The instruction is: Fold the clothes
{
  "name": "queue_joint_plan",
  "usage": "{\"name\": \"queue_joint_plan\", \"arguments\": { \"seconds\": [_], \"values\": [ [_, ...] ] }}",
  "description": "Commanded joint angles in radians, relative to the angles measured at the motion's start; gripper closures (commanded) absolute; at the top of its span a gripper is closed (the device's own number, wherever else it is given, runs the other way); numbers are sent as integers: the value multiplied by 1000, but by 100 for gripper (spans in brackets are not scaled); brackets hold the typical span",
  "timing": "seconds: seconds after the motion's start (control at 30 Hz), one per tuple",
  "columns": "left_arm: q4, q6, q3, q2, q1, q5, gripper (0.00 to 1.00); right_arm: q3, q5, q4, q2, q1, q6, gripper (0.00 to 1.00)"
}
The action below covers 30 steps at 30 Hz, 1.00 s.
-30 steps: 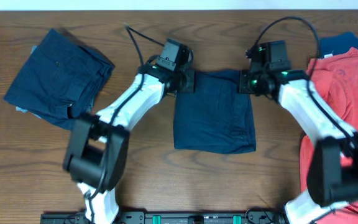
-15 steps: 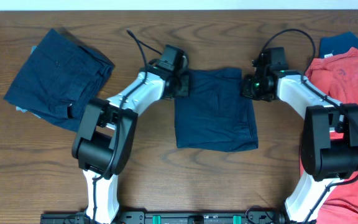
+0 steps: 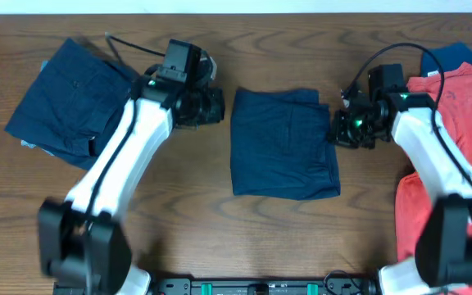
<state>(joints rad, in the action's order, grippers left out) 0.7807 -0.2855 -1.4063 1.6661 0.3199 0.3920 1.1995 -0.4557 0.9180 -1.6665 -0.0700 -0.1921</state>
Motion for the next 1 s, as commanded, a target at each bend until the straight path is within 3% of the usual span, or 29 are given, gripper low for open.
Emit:
{"name": "queue_joint_plan", "arguments": {
  "seconds": [0.0,0.13,0.4,0.63,0.8,0.97],
  "values": [
    [95,24,0,-11,57,23,83,3,18,90,33,-62,26,97],
    [107,22,67,3,151,24,83,-26,92,143,24,-123,24,96],
    [-85,-74,257,117,298,23,83,-211,127,-72,-18,-152,-43,95],
    [-66,-109,288,224,258,-12,87,-373,271,-174,-71,-136,-177,98],
    [-45,-104,286,218,187,-84,88,-377,274,-147,-68,-103,-163,98],
    [-23,-49,235,213,92,-83,88,-341,209,-95,-19,-101,-56,98]
  ]
}}
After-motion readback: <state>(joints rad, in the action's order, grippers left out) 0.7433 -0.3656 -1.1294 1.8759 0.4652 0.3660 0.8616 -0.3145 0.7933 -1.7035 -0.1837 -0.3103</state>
